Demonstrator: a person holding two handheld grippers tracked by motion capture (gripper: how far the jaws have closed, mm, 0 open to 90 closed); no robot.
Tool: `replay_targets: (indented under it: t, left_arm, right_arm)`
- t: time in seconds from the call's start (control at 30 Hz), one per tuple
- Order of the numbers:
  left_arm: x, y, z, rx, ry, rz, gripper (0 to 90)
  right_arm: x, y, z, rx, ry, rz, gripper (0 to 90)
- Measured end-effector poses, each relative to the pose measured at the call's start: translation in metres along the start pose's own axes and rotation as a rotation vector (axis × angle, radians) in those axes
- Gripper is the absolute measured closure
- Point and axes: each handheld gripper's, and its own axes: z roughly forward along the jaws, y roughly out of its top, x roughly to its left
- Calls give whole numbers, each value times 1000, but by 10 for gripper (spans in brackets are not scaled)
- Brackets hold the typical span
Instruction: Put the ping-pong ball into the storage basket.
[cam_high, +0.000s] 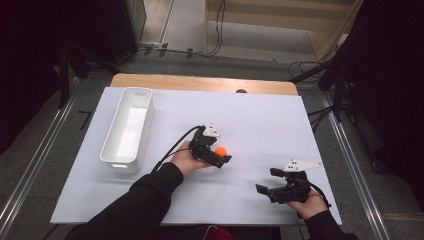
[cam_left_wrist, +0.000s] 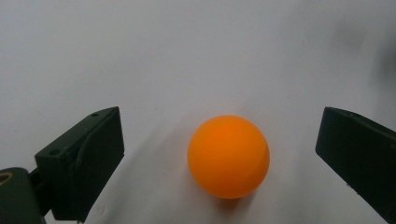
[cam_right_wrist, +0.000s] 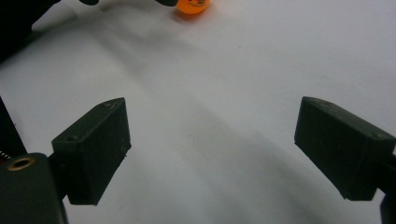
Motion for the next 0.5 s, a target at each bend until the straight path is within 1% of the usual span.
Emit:
replay_targets:
  t: [0.13, 0.27, 0.33, 0.43, 0.5]
  left_arm:
    - [-2, -3, 4, 21, 3, 20, 14]
    - [-3, -5, 7, 25, 2, 17, 14]
    - [-2, -5, 7, 33, 5, 23, 14]
    - [-2, -7, 9, 37, 10, 18, 14]
    - [-1, -9, 10, 44, 14, 30, 14]
  right_arm:
    - [0, 0, 0, 4, 1, -6, 93]
    - [0, 0, 0, 3, 0, -6, 93]
    - [0, 0, 0, 3, 0, -7, 93]
    - [0, 0, 0, 3, -1, -8, 93]
    - [0, -1, 1, 7, -1, -10, 93]
